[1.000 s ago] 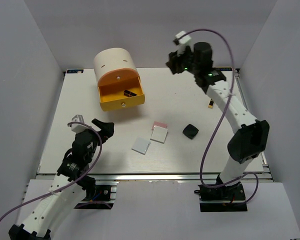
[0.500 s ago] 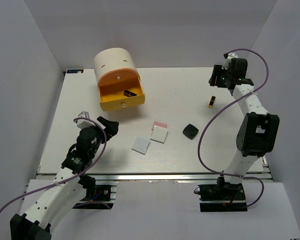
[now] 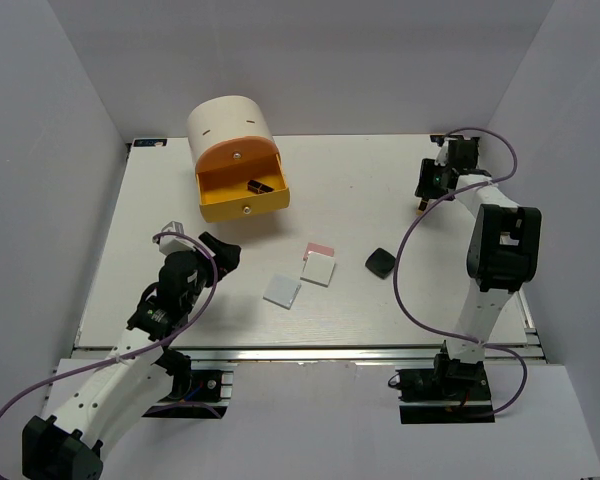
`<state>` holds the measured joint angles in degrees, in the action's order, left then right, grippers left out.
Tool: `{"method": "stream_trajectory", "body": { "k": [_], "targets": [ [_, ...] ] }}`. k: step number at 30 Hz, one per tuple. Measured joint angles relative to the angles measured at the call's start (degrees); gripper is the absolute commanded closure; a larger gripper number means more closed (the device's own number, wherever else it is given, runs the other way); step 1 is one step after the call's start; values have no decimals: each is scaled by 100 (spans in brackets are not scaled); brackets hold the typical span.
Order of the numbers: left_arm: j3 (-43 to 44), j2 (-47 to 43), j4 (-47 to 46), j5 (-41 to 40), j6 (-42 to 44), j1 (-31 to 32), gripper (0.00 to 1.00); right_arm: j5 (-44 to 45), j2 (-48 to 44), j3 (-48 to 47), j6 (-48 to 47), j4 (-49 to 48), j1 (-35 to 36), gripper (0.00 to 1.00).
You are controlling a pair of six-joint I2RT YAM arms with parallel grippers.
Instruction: Organize the makeup
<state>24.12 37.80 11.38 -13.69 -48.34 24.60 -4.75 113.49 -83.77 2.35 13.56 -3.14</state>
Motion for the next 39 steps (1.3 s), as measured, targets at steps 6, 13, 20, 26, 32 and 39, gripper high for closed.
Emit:
{"method": "stream_trajectory", "body": {
  "k": [6,13,20,26,32,39],
  "targets": [
    [0,-2,17,0,-26,0,2,247,153,15,-63,-11,0,43],
    [0,-2,22,0,-44,0,2,450,256,109,-122,-127,37,44],
    [-2,20,24,-2,-59,0,2,616,544,109,-125,-168,111,51],
    [-2,92,20,-2,-59,0,2,632,577,111,-146,-179,162,66],
    [-2,146,15,-2,-57,0,2,315,557,114,-264,-168,188,99],
    [-2,63,2,0,-55,0,2,-824,0,15,-619,20,680,100]
  ]
}}
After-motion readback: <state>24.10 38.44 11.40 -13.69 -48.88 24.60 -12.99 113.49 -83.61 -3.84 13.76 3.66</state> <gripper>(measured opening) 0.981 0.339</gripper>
